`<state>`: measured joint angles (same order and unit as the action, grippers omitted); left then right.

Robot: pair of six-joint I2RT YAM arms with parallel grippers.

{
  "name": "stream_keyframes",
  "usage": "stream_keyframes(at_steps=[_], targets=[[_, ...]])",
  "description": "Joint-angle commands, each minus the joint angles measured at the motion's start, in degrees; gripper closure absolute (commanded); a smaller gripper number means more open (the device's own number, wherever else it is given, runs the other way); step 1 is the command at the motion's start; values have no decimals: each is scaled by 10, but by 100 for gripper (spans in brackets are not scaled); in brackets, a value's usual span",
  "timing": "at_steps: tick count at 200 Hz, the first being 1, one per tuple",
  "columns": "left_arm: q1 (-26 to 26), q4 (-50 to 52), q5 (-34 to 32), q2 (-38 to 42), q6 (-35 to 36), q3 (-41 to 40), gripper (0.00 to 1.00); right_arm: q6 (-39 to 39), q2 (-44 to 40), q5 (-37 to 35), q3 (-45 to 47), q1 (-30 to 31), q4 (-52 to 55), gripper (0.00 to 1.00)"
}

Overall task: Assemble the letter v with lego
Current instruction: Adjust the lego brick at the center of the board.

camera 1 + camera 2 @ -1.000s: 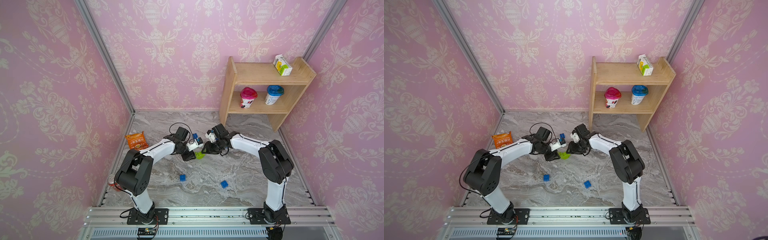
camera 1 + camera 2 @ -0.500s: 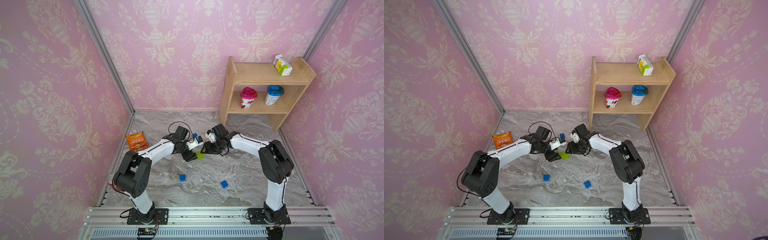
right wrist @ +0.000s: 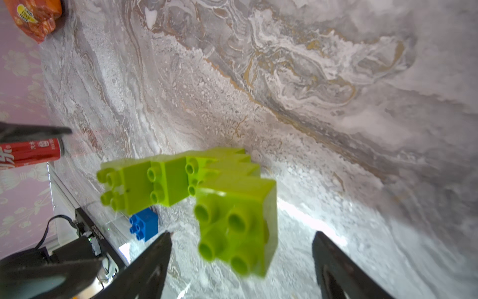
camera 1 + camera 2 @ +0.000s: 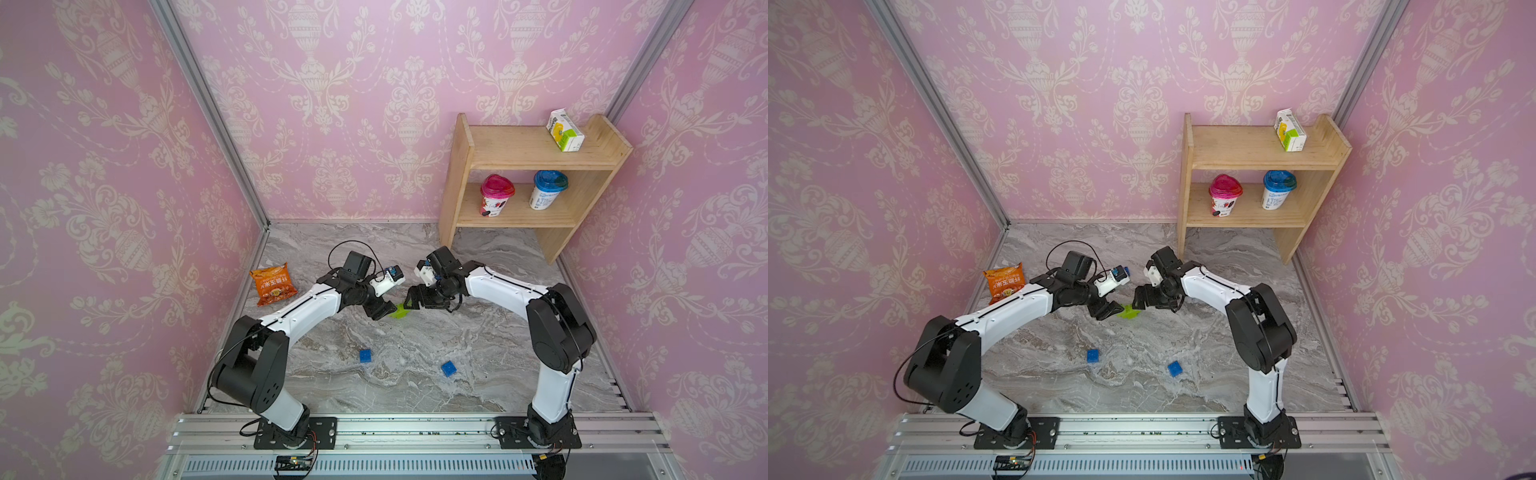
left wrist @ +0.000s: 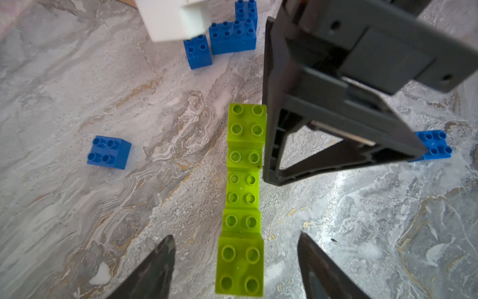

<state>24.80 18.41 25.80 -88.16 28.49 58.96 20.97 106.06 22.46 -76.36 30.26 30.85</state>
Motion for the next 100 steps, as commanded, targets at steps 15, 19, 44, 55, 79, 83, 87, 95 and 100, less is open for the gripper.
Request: stream_keyframes(at_steps=[15, 19, 44, 55, 79, 83, 87, 95, 100], targets=[[-8, -103, -67, 103, -163, -37, 24, -123, -74, -96, -60, -2, 158, 12], [-9, -104, -77, 109, -181, -39, 24, -135, -75, -108, -67, 1, 164, 13], [-13, -90, -153, 147, -290, -53, 24, -206, -54, -175, -138, 25, 178, 51], [-17, -69, -178, 158, -328, -57, 24, -222, -22, -187, -180, 30, 183, 67], [-28, -26, -205, 177, -384, -72, 24, -244, 77, -197, -305, 31, 219, 80], [-30, -22, -206, 180, -393, -75, 25, -247, 94, -198, -325, 31, 227, 80], [-32, -20, -205, 183, -400, -79, 25, -251, 111, -199, -344, 31, 234, 80], [-34, -17, -197, 189, -410, -87, 26, -257, 143, -198, -383, 31, 249, 81], [-35, -17, -194, 193, -414, -91, 27, -261, 163, -194, -406, 31, 260, 81]])
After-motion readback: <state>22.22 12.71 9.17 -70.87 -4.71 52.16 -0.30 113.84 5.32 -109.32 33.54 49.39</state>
